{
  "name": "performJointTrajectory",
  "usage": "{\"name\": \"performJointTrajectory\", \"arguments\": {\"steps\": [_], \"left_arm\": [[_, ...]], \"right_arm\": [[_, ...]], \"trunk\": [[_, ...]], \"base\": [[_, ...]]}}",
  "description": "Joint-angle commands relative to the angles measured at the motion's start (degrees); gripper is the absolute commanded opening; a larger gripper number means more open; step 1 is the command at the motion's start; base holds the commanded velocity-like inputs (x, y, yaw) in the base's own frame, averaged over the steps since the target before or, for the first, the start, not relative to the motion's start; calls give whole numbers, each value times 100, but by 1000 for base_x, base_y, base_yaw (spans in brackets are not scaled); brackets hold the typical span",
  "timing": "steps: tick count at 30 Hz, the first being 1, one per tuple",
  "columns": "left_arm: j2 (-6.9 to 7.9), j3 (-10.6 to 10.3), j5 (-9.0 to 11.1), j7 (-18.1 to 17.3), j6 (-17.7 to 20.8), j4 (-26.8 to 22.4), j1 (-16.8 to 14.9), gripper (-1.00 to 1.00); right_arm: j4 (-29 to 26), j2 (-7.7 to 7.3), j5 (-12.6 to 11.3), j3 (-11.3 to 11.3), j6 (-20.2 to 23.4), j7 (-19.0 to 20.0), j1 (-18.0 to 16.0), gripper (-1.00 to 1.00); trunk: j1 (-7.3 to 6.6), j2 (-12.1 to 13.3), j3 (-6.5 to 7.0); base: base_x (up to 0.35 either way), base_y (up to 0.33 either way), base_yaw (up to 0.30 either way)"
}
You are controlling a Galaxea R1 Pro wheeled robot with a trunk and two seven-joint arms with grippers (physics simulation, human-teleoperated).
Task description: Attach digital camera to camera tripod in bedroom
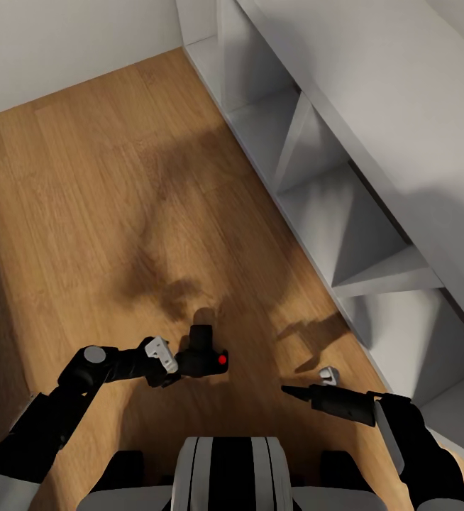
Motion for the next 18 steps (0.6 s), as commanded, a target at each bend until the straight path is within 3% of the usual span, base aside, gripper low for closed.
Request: {"name": "performJointTrajectory", "arguments": {"steps": [1, 4, 6, 18], "left_arm": [[-36, -6, -31, -25, 1, -8, -2, 100], [-239, -12, -37, -17, -103, 12, -2, 100], [-294, -15, -41, -16, -121, 20, -2, 100], [-329, -36, -47, -23, -140, 29, 0, 100]], "right_arm": [[3, 0, -34, -2, 26, -4, -1, 100], [12, 0, 70, -5, -93, 0, -1, 100], [14, 1, 130, -6, -136, 5, -1, 100], [16, 1, 194, -15, -177, 17, -1, 100]], "trunk": [[-1, -1, -3], [-1, -1, -3], [-1, -1, -3], [-1, -1, -3]], "base": [[0, 0, 0], [0, 0, 0], [0, 0, 0], [0, 0, 0]]}}
